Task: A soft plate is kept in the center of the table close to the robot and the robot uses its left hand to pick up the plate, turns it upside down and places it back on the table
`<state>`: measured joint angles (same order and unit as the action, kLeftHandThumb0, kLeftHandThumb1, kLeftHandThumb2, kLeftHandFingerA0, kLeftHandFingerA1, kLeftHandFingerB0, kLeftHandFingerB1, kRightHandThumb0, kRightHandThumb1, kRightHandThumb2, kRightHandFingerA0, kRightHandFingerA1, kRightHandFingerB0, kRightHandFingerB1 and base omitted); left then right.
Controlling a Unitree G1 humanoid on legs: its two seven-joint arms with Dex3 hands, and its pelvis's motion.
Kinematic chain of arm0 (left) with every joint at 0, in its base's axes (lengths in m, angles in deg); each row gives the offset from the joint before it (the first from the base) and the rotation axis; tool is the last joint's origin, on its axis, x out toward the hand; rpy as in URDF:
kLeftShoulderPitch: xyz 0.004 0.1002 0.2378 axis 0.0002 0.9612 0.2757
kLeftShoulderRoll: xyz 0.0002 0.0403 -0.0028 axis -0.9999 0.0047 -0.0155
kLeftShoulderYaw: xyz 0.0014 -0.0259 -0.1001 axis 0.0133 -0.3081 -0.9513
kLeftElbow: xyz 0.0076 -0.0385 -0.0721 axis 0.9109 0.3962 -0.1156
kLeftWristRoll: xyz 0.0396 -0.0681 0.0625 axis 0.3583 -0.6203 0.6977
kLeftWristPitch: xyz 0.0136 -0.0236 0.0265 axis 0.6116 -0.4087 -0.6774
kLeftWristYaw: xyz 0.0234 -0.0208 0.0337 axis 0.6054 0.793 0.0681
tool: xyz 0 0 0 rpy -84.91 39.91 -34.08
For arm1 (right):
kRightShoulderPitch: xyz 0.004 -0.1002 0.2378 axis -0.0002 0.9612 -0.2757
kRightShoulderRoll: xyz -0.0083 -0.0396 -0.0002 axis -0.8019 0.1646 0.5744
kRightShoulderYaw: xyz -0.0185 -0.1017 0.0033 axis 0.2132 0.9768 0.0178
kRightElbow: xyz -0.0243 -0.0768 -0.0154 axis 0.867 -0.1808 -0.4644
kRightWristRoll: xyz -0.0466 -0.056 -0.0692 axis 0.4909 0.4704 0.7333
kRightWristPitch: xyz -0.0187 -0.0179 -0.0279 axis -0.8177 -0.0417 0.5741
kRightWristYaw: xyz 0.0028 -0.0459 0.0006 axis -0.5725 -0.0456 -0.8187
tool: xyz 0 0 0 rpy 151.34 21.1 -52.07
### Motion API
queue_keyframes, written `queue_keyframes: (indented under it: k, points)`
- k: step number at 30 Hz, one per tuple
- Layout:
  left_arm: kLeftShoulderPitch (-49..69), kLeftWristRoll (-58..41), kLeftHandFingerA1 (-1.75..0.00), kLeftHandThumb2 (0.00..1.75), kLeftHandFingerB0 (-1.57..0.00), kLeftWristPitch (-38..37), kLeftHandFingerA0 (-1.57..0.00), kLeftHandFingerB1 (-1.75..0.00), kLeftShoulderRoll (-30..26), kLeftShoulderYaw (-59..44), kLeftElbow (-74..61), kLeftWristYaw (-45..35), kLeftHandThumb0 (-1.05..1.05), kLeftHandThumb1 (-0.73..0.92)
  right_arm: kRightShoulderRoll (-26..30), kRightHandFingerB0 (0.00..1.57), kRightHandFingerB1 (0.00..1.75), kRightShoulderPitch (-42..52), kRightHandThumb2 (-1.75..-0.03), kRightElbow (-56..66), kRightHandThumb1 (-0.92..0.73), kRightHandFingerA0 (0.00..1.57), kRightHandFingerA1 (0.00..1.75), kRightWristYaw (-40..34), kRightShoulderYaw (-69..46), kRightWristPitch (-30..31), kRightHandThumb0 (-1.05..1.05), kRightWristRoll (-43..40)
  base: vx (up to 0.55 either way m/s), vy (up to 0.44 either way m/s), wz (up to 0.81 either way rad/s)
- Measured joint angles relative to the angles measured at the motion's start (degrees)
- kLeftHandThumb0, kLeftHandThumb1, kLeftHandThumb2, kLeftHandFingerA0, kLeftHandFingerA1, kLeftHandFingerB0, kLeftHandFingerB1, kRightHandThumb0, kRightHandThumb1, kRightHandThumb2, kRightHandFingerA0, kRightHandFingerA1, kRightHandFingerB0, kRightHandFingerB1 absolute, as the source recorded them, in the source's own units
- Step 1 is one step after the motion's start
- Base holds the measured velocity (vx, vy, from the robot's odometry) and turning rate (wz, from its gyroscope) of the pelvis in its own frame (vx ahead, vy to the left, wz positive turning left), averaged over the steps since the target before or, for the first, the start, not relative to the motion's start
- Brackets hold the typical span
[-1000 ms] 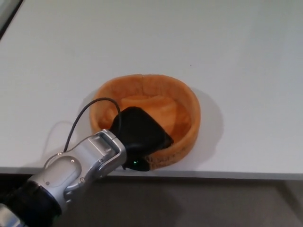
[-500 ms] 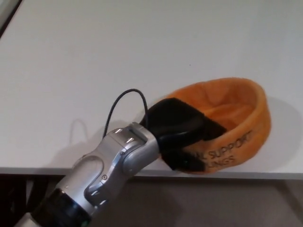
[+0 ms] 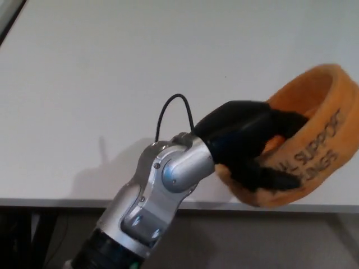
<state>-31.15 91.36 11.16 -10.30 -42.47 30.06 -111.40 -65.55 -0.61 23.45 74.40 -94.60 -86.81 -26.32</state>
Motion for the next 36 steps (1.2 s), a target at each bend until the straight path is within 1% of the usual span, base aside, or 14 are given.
queue_keyframes:
  k: [1, 2, 4, 5, 8, 12, 14, 17, 19, 22, 28, 29, 32, 36]
  points:
    - [0.0, -0.9, -1.75, 0.58, -0.76, 0.5, -0.98, -1.75, 1.0, -0.8, -0.1, -0.2, -0.45, 0.59, 0.0, 0.35, 0.31, 0.0, -0.68, 0.0, -0.88, 0.46, 0.41, 0.0, 0.0, 0.1, -0.81, 0.0, 0.0, 0.0, 0.0]
    - [0.0, -1.6, -1.75, 0.63, -0.76, 0.9, -0.97, -1.75, 1.7, -1.3, -0.1, -0.4, -0.39, 0.6, 0.0, 0.34, 0.32, 0.0, -0.67, 0.0, -0.88, 0.45, 0.41, 0.0, 0.1, 0.1, -0.79, 0.0, 0.0, 0.0, 0.0]
    - [0.0, -3.6, -1.75, 0.61, -0.76, 2.0, -0.94, -1.75, 3.7, -2.9, -0.3, -0.8, -0.41, 0.6, 0.0, 0.34, 0.32, 0.0, -0.67, 0.1, -0.88, 0.46, 0.42, 0.0, 0.1, 0.1, -0.8, 0.1, 0.0, 0.0, 0.0]
    - [0.0, -4.6, -1.75, 0.6, -0.75, 2.5, -0.92, -1.75, 4.5, -3.7, -0.3, -0.9, -0.39, 0.6, 0.0, 0.34, 0.32, 0.0, -0.67, 0.1, -0.88, 0.46, 0.42, 0.0, 0.1, 0.1, -0.8, 0.1, 0.0, 0.0, 0.0]
    - [0.1, -7.9, -1.75, 0.65, -0.74, 4.1, -0.96, -1.75, 7.1, -5.9, -0.4, -1.1, -0.39, 0.61, 0.0, 0.33, 0.32, 0.0, -0.68, 0.1, -0.89, 0.46, 0.42, 0.0, 0.1, 0.2, -0.79, 0.1, 0.0, 0.0, 0.0]
    - [0.6, -11.6, -1.75, 0.65, -0.68, 5.6, -0.96, -1.75, 7.5, -8.1, -0.4, -1.3, -0.35, 0.65, 0.0, 0.32, 0.32, -0.1, -0.68, 0.1, -0.9, 0.43, 0.41, 0.0, 0.2, 0.2, -0.8, 0.1, 0.0, 0.0, 0.0]
    - [1.0, -13.5, -1.75, 0.64, -0.69, 6.5, -0.91, -1.75, 7.7, -9.5, -0.4, -1.3, -0.3, 0.66, 0.0, 0.31, 0.32, -0.1, -0.68, 0.1, -0.91, 0.41, 0.41, 0.0, 0.2, 0.2, -0.79, 0.1, 0.0, 0.0, 0.0]
    - [1.7, -16.1, -1.75, 0.64, -0.67, 7.6, -0.92, -1.75, 8.2, -11.5, -0.4, -1.3, -0.32, 0.67, 0.0, 0.31, 0.31, -0.3, -0.68, 0.1, -0.91, 0.42, 0.4, 0.0, 0.2, 0.2, -0.8, 0.1, 0.0, 0.0, 0.0]
    - [2.2, -18.1, -1.75, 0.65, -0.68, 8.5, -0.95, -1.75, 8.6, -12.9, -0.4, -1.3, -0.31, 0.65, 0.0, 0.31, 0.33, -0.4, -0.68, 0.1, -0.91, 0.42, 0.42, 0.0, 0.2, 0.2, -0.79, 0.1, 0.0, 0.0, 0.0]
    - [2.7, -21.0, -1.75, 0.64, -0.71, 9.7, -0.95, -1.75, 9.1, -14.9, -0.3, -1.2, -0.32, 0.63, 0.0, 0.31, 0.32, -0.5, -0.68, 0.1, -0.91, 0.43, 0.41, 0.0, 0.2, 0.2, -0.79, 0.1, 0.0, 0.0, 0.0]
    - [3.5, -26.1, -1.75, 0.65, -0.7, 11.8, -0.95, -1.75, 9.8, -18.9, -0.2, -0.5, -0.31, 0.64, 0.0, 0.32, 0.31, -0.6, -0.68, 0.1, -0.91, 0.43, 0.4, 0.0, 0.2, 0.2, -0.81, 0.1, 0.0, 0.0, 0.0]
    - [3.7, -27.3, -1.75, 0.65, -0.68, 12.3, -0.94, -1.75, 9.9, -20.0, -0.1, -0.2, -0.31, 0.68, 0.0, 0.32, 0.31, -0.7, -0.68, 0.1, -0.91, 0.43, 0.4, 0.0, 0.2, 0.2, -0.81, 0.1, 0.0, 0.0, 0.0]
    - [3.8, -29.4, -1.75, 0.64, -0.64, 13.1, -0.94, -1.75, 10.0, -22.2, 0.2, 0.4, -0.32, 0.69, 0.0, 0.32, 0.32, -0.7, -0.68, 0.1, -0.91, 0.43, 0.42, 0.0, 0.2, 0.2, -0.8, 0.1, 0.0, 0.0, 0.0]
    - [3.8, -33.4, -1.75, 0.63, -0.67, 14.1, -0.95, -1.75, 10.0, -26.8, 1.0, 2.1, -0.31, 0.67, 0.0, 0.32, 0.32, -0.9, -0.68, 0.1, -0.91, 0.43, 0.42, 0.0, 0.2, 0.2, -0.8, 0.1, 0.0, 0.0, 0.0]
